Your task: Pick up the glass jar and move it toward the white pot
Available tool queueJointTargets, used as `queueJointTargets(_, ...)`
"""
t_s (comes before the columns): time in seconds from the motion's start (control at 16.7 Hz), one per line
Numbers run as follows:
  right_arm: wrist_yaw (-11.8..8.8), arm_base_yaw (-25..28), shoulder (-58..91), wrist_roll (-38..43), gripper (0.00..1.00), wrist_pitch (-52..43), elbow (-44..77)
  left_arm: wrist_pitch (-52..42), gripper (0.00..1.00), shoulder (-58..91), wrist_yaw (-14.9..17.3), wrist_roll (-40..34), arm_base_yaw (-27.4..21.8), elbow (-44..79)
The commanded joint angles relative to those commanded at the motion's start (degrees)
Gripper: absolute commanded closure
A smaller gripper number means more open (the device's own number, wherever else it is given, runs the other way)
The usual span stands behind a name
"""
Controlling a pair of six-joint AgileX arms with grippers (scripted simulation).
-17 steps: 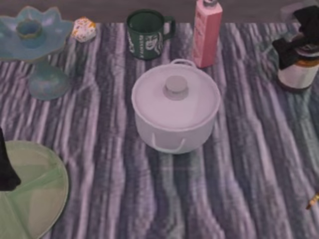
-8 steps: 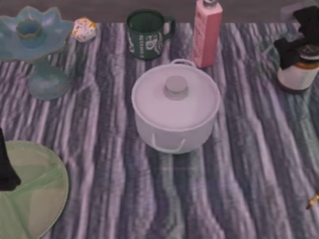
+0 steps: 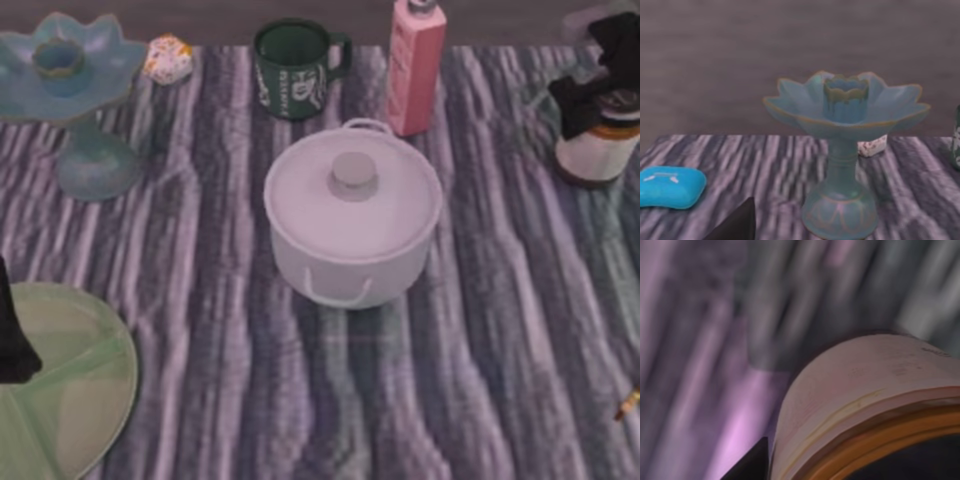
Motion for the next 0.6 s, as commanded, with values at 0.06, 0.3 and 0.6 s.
queueJointTargets(0.06,0.0,0.0,0.0,0.0,1.00,0.0,0.0,0.0,0.00,0.0,0.0,0.0,0.0,0.0)
queueJointTargets(0.3,0.0,-0.1,0.0,0.1,1.00,0.0,0.0,0.0,0.00,0.0,0.0,0.0,0.0,0.0)
queueJointTargets(0.6,-0.1,0.1,-6.4,0.2,1.00,-0.1,-6.3,0.0,0.00,0.0,0.0,0.0,0.0,0.0)
